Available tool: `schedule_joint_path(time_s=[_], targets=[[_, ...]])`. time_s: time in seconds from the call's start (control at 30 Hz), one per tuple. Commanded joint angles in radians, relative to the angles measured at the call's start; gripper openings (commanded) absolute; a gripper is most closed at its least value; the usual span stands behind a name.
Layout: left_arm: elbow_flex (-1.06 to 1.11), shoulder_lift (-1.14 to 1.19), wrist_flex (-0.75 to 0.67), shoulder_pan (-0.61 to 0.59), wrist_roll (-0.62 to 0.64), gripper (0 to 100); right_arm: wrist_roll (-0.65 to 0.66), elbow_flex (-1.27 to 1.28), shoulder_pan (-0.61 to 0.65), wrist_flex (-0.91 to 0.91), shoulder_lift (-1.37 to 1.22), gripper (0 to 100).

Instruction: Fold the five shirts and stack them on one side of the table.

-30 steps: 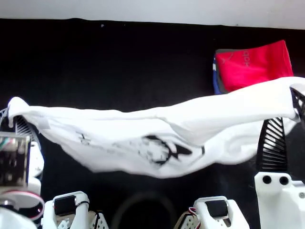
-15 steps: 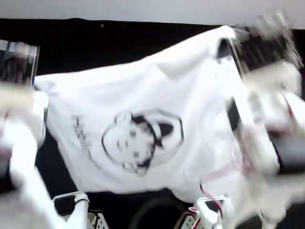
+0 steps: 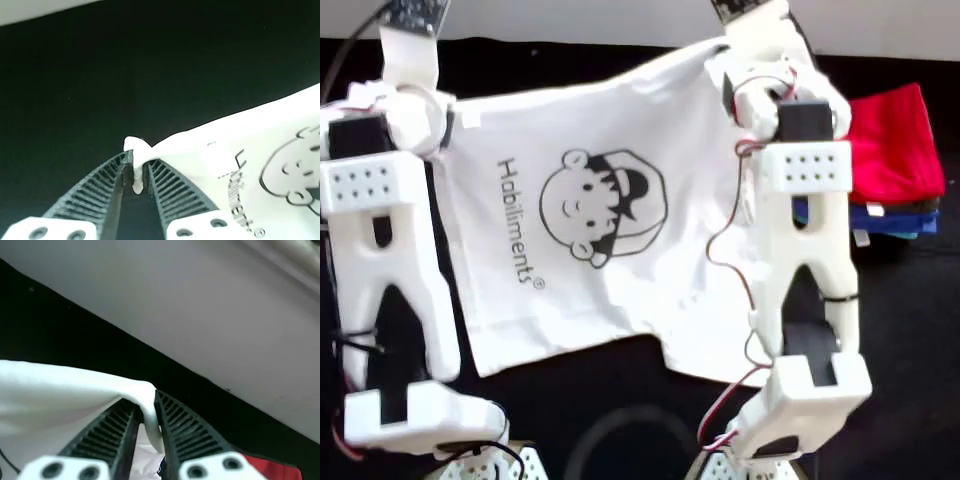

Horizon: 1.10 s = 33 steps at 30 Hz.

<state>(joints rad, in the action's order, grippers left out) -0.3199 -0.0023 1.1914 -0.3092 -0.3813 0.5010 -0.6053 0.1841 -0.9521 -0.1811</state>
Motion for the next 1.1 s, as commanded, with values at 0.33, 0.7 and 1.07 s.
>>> schedule_joint_path(time_s=[0.33,0.7,1.07], targets=[[-0.458,0.467,0.173,0.010,0.000,1,0.006,-0.189,0.044,-0.185,-0.291,0.5],[-0.456,0.670,0.368,0.030,-0.002,1,0.005,-0.222,0.048,-0.418,-0.503,0.5],[-0.427,0.524,0.574,0.025,0.000,1,-0.123,-0.386,0.045,-0.760,-0.392,0.5]])
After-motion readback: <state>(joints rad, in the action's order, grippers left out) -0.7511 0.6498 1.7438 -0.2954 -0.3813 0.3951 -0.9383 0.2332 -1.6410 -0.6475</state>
